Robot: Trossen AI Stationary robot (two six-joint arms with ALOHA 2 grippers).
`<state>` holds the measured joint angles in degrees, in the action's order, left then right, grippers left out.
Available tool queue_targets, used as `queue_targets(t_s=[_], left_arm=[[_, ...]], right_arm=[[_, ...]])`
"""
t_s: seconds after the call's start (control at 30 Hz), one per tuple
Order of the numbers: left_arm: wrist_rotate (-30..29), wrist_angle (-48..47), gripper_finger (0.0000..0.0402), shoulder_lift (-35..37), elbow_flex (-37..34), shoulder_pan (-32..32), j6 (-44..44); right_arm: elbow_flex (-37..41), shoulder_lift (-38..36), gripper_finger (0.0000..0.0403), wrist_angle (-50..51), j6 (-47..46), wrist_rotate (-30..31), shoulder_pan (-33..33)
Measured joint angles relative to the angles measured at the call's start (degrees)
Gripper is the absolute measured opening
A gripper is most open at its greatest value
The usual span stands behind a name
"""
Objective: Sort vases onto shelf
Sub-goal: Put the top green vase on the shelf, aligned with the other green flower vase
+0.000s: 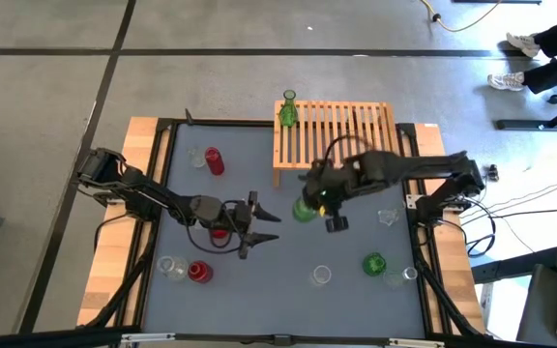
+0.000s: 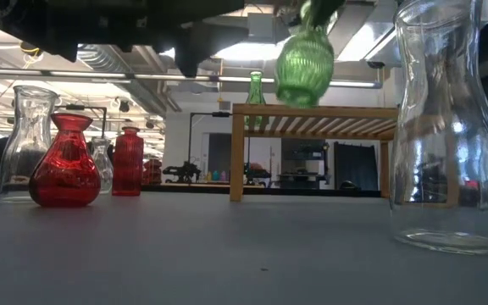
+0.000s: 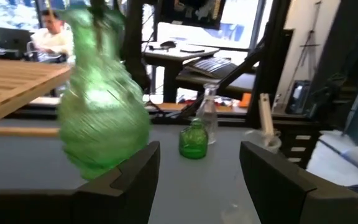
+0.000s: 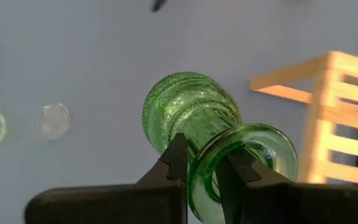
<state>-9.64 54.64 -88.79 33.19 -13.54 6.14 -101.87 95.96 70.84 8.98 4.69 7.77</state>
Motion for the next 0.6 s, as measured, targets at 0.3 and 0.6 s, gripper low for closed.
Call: queue_targets(t_s=[0.3,0.6], left_arm=[[-9.10,-6.05,0.0215,0.00,0.00,0.00,-0.09],[-9.79,-6.66,0.0215,0.00,0.00,0.00,-0.09]], right_arm=[[14.54,-0.02,0.0032,-11.86,0.04,-0.76,1.75],[22.42,0.40,0.0033,-19.44,0.56,-1.27,1.58]])
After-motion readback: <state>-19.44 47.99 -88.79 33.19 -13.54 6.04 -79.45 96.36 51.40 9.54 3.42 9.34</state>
